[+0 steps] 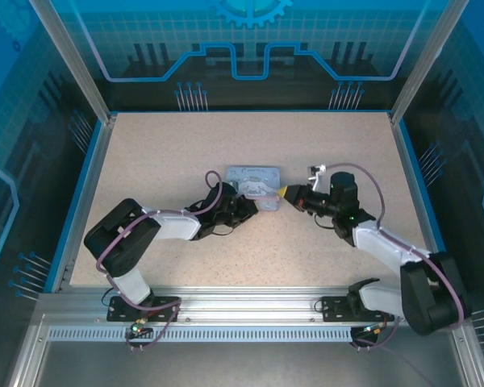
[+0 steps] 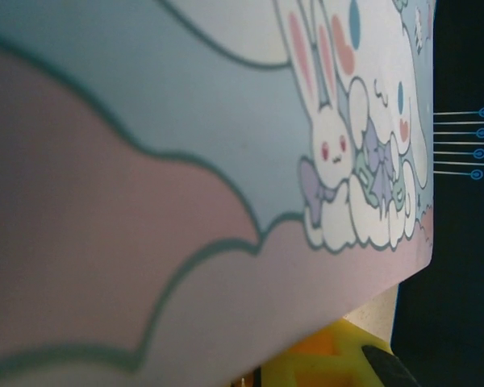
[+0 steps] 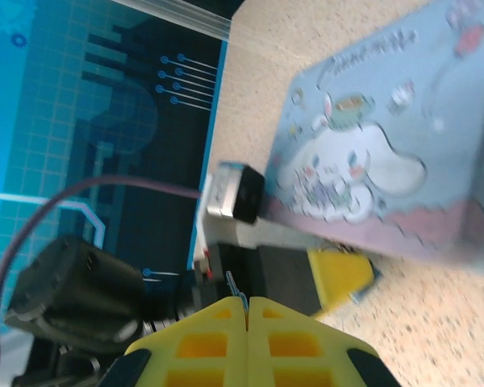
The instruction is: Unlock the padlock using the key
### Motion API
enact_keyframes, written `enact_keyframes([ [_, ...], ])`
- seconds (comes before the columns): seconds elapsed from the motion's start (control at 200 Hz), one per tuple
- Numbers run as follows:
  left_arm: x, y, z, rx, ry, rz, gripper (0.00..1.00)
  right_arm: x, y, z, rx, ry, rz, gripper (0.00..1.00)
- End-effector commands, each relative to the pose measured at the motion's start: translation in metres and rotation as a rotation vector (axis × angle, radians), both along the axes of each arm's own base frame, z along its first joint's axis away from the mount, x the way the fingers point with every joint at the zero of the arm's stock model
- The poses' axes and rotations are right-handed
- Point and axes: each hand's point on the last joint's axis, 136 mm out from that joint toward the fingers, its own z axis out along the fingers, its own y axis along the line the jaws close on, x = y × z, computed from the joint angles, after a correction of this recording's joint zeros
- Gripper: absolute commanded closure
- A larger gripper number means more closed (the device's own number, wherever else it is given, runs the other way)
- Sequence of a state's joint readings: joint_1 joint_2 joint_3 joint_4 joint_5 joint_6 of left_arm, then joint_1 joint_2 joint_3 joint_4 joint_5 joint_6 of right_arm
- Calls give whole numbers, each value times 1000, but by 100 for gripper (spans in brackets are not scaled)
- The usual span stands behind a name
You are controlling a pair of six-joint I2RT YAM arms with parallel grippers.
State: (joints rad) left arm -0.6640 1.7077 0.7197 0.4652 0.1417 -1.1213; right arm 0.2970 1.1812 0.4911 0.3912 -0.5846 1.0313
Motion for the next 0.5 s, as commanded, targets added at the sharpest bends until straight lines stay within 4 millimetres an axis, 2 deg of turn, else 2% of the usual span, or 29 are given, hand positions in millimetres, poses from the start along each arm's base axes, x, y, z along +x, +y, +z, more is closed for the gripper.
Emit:
enact_keyframes([
  [0.0,8,-11,36,-100,-24,-11,100,-22,-2,-5,-26,-23,22,100],
  [0.2,9,-12,51,-166,-22,1,100,-37,-2,-18,4,-13,29,100],
  [0.495,13,-13,77,-252,-61,11,100,-33,10,-30,61,34,1,100],
])
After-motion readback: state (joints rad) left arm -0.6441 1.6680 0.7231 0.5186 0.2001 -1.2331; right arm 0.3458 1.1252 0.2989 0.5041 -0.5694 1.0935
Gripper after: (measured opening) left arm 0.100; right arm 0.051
